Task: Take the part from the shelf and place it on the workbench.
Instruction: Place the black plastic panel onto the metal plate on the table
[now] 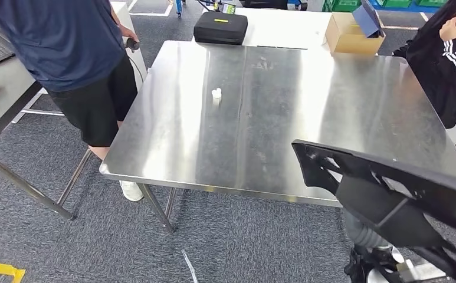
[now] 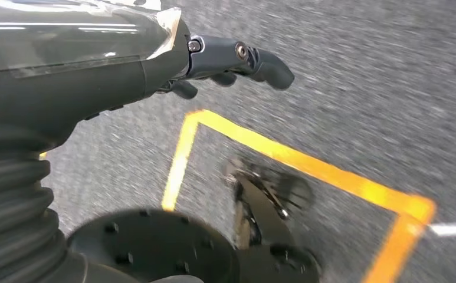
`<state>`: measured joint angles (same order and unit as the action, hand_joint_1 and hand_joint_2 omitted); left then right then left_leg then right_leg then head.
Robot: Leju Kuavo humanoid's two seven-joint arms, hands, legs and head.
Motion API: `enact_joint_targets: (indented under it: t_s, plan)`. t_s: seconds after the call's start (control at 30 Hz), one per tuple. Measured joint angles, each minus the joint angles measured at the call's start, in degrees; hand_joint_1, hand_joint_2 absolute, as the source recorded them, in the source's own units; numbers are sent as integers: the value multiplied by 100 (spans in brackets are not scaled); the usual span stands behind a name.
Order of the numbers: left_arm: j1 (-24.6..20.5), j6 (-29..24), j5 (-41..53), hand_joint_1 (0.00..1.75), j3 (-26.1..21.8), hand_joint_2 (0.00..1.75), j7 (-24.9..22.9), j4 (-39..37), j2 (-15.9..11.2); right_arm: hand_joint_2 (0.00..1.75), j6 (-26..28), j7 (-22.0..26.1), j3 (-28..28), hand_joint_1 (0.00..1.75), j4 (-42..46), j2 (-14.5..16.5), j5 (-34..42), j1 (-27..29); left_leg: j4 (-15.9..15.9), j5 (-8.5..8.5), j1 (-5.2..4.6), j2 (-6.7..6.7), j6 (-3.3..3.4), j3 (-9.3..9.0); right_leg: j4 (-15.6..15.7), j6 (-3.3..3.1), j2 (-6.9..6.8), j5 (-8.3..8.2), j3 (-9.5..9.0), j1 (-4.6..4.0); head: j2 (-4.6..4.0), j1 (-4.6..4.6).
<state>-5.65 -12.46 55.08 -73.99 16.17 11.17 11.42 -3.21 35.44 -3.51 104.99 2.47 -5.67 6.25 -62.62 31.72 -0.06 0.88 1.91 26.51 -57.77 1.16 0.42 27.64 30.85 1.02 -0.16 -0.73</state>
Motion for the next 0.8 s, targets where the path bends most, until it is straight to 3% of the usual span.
enact_joint_targets:
  t_s: [0.07,0.13,0.2,0.23,0.27,0.33,0.37,0.4,0.47,0.53,0.63,0.67,0.7,0.73,0.77,0.8]
  plan:
    - [-19,8,4,0,1,175,1,-1,8,175,16,-19,16,175,1,16,-15,0,-642,135,24,-19,-51,434,12,-82,-14,83,-136,13,0,-17]
    - [-1,15,9,0,2,175,1,-1,4,175,29,-26,26,175,1,32,-34,18,-1115,509,47,-31,-108,958,23,-85,2,185,-241,23,1,-27]
    - [35,27,14,0,2,175,1,0,-8,175,38,-31,26,175,1,37,-49,39,-1072,795,67,-42,-153,1276,29,-48,24,309,-387,53,1,-28]
    - [48,34,17,0,2,175,0,1,-17,175,42,-32,26,175,1,42,-54,44,-853,726,75,-47,-165,1348,28,-21,32,383,-480,71,1,-30]
    - [58,39,21,0,1,175,-1,1,-26,175,44,-34,27,175,1,49,-61,47,-544,419,80,-55,-167,1373,28,10,35,458,-560,86,1,-31]
    - [79,42,29,0,0,175,-9,1,-45,175,49,-47,34,175,-5,75,-85,53,-44,-412,55,-67,-125,1383,16,91,49,626,-714,83,1,-37]
    - [86,40,32,0,0,175,-18,0,-51,175,52,-61,40,175,-8,87,-101,54,65,-710,33,-66,-89,1365,35,136,58,700,-761,78,1,-32]
    - [87,33,34,0,0,175,-26,1,-55,175,54,-74,47,175,-6,99,-114,52,84,-816,5,-60,-49,1349,64,177,66,755,-813,71,1,-32]
    - [62,14,34,0,1,175,-30,1,-54,175,56,-94,54,175,13,113,-139,39,130,-809,-1,-45,28,1271,141,244,53,824,-876,63,1,-18]
    - [38,4,39,0,2,175,-14,2,-51,175,58,-99,54,175,28,119,-160,14,222,-781,19,-45,116,1188,-139,248,26,947,-746,49,1,-8]
    - [27,22,61,0,2,175,2,2,-51,175,59,-115,55,175,27,121,-175,3,262,-680,2,-39,207,1084,-1301,207,15,1227,62,40,1,6]
    - [28,32,67,0,2,175,1,2,-51,175,59,-124,54,175,26,120,-190,10,262,-638,-8,-26,217,1046,-1518,232,15,1198,302,38,1,7]
    - [30,39,69,0,2,175,-2,2,-51,175,62,-135,52,175,25,120,-220,16,262,-595,-16,-11,217,996,-1509,275,15,1062,434,37,1,8]
    - [31,47,73,0,3,175,-8,2,-51,175,69,-144,52,175,25,120,-269,18,262,-552,-22,5,212,937,-1303,326,15,843,464,36,1,9]
    - [30,54,86,0,4,175,-20,2,-51,175,78,-156,56,175,23,120,-343,16,263,-506,-26,18,202,871,-926,371,13,555,408,32,1,11]
    - [26,61,103,0,5,175,-39,2,-50,175,90,-168,67,175,15,120,-434,12,260,-459,-39,29,183,808,-574,375,10,316,332,15,1,10]
